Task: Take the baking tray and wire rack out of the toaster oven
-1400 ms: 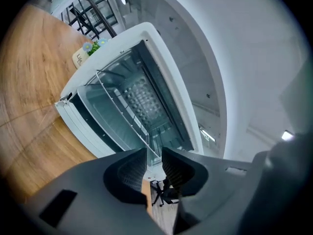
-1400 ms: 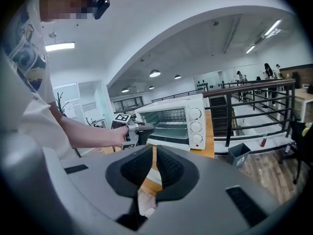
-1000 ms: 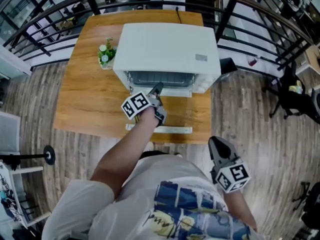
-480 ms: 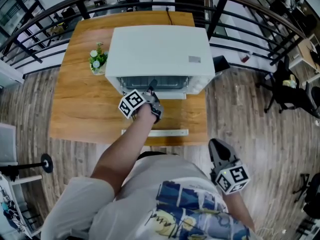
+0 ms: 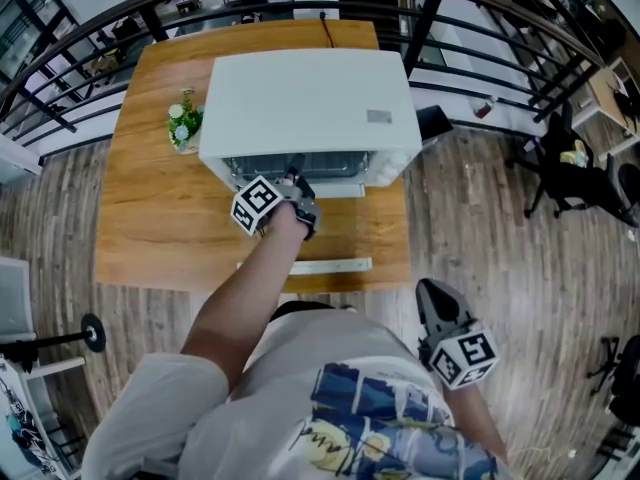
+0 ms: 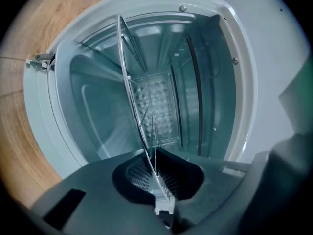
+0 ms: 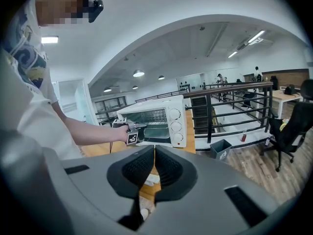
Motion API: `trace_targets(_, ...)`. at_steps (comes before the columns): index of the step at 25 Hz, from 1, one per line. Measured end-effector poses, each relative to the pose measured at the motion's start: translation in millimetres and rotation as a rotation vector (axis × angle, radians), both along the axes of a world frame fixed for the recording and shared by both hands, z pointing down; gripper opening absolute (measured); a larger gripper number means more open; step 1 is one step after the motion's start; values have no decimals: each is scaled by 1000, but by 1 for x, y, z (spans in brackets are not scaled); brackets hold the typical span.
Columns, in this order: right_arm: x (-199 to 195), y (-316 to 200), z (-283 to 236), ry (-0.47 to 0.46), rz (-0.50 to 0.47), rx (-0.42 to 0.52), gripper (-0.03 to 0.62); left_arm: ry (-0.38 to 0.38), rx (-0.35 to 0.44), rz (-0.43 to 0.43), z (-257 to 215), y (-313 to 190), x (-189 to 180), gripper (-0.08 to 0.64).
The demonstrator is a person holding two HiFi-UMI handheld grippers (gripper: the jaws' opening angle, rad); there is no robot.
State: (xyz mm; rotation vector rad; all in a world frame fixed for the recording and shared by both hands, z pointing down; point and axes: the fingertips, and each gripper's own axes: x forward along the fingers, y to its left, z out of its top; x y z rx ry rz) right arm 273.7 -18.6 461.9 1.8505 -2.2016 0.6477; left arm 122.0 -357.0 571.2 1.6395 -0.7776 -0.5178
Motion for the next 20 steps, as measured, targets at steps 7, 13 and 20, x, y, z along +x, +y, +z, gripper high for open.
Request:
trace_targets(7, 6, 3, 2, -9, 10, 9, 3, 21, 0, -19, -2, 1, 1, 3)
trace_targets(13, 8, 11, 3, -18, 4, 9, 2, 27, -3, -31, -5, 10, -2, 3)
trace_targets(20, 8, 18, 1, -28, -16, 10, 2, 35, -5, -33, -7, 24, -6, 2)
